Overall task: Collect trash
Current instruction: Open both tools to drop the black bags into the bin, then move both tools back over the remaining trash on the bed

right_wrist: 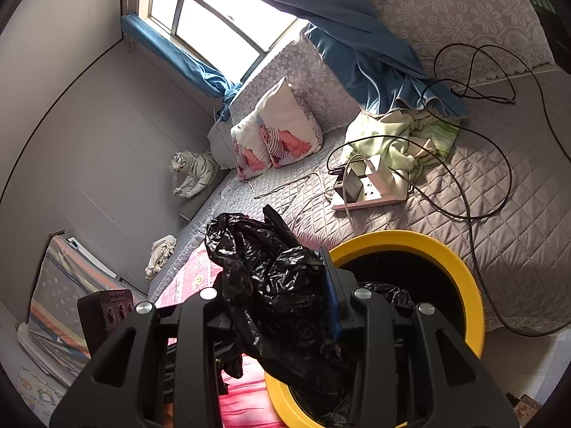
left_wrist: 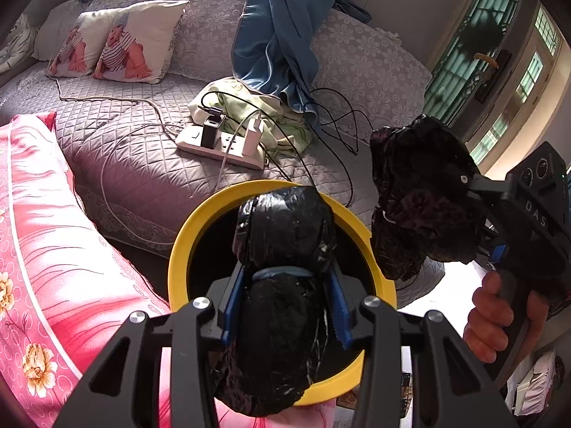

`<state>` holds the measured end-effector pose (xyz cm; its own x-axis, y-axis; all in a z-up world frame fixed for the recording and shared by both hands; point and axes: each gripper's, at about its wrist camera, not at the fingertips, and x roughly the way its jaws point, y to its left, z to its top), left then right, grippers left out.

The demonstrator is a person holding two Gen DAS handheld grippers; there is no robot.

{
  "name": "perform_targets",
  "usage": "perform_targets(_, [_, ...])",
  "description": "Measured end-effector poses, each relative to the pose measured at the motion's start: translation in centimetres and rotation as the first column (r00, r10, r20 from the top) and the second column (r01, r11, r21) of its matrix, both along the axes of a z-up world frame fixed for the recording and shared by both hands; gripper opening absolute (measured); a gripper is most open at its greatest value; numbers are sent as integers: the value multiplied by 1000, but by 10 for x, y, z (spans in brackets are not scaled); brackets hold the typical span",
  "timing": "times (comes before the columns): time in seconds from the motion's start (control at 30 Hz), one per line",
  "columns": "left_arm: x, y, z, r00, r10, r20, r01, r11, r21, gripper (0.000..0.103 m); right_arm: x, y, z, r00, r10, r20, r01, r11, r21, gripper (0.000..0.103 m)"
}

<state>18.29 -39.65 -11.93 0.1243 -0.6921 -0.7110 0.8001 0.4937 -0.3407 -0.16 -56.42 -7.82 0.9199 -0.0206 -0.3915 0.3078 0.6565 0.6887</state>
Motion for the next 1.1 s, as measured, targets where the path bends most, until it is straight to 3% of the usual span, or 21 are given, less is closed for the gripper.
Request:
perform_targets(0.2, [2,-6,-9,1000,0,-17,0,1000,15,40,1,-4,-8,1000,-14,-20,15,1000,13,35])
perform_targets(0.27, [3,-7,-9,1000,1,-20,0,1000,12,40,2,-5,-10,1000,-18,-25,18,1000,18,40])
perform_targets(0.3, [3,-6,-9,1000,3,-21,-3,1000,12,43,1,-5,-11,1000,-21,-23,21,1000,20,42])
perform_targets(0.37, [3,-5,-9,1000,15,-22,-14,1000,6,57,0,-6,-11,999,-31,-18,32,999,23,58])
perform_targets(0.43, [3,-2,-8,999,34,-18,-34,999,-6,65,-1,-7,-11,999,-45,-14,46,999,25,64])
perform_targets(0.53, [8,4,-6,997,68,-30,-68,998,-15,73,-4,-9,-11,998,-57,-10,57,998,38,64])
perform_targets(0.77, [15,19,3,993,117,-34,-118,992,-45,74,-14,-9,1,996,-91,10,91,995,28,64])
perform_targets(1.0, [14,51,39,983,186,-7,-186,977,-107,74,-20,13,28,995,-84,47,87,994,-60,65])
perform_targets(1.1, [8,76,68,969,240,53,-230,962,-146,87,-19,29,43,996,-57,75,65,991,-116,71])
